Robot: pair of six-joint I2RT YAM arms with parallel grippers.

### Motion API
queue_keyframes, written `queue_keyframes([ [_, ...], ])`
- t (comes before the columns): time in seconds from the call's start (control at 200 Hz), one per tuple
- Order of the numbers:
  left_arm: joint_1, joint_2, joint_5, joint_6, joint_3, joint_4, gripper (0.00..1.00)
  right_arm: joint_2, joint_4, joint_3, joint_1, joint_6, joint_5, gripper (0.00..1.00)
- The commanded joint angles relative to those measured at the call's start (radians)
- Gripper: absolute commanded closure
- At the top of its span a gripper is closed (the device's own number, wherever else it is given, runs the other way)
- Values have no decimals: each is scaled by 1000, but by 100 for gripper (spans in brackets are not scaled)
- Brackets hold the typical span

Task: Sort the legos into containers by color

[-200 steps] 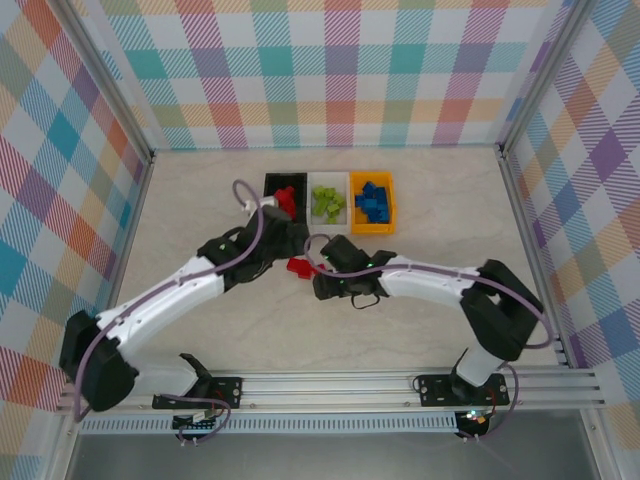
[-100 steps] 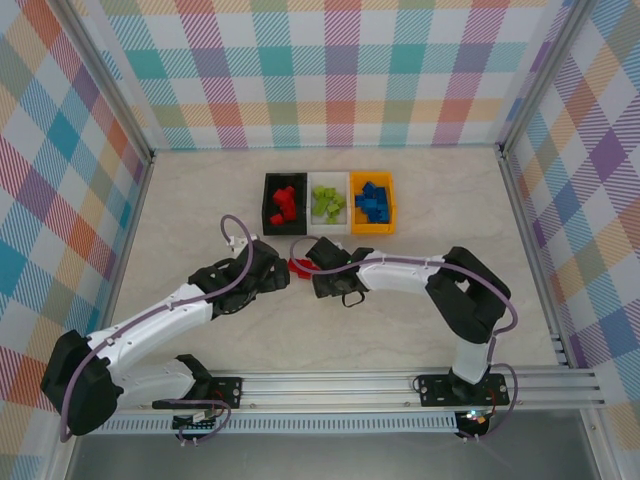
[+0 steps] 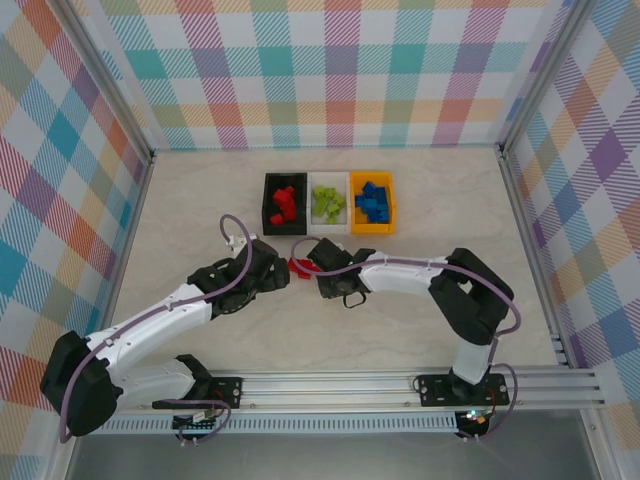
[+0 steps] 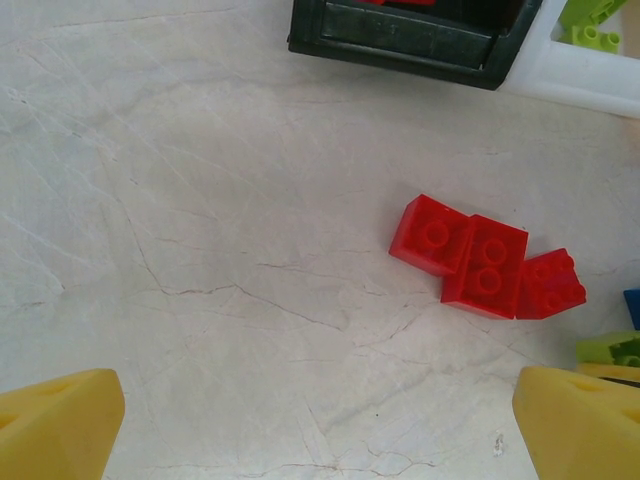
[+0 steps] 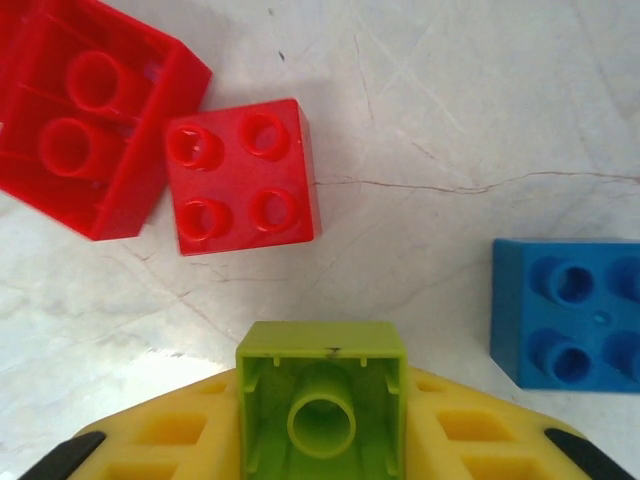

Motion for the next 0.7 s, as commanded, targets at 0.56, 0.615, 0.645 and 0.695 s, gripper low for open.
queue_keyframes([
  [0.56, 14, 11, 7, 16, 36, -29, 0, 332, -152, 743, -287, -148, -58, 63],
  [0.615, 14, 13, 13, 19, 36, -29, 0, 375, -176, 800, -296, -145, -60, 62],
  [0.645, 14, 15, 15, 20, 36, -29, 0, 397, -190, 831, -300, -144, -60, 61],
  [0.695, 14, 19, 18, 22, 33, -26, 0, 421, -205, 863, -305, -136, -60, 60],
])
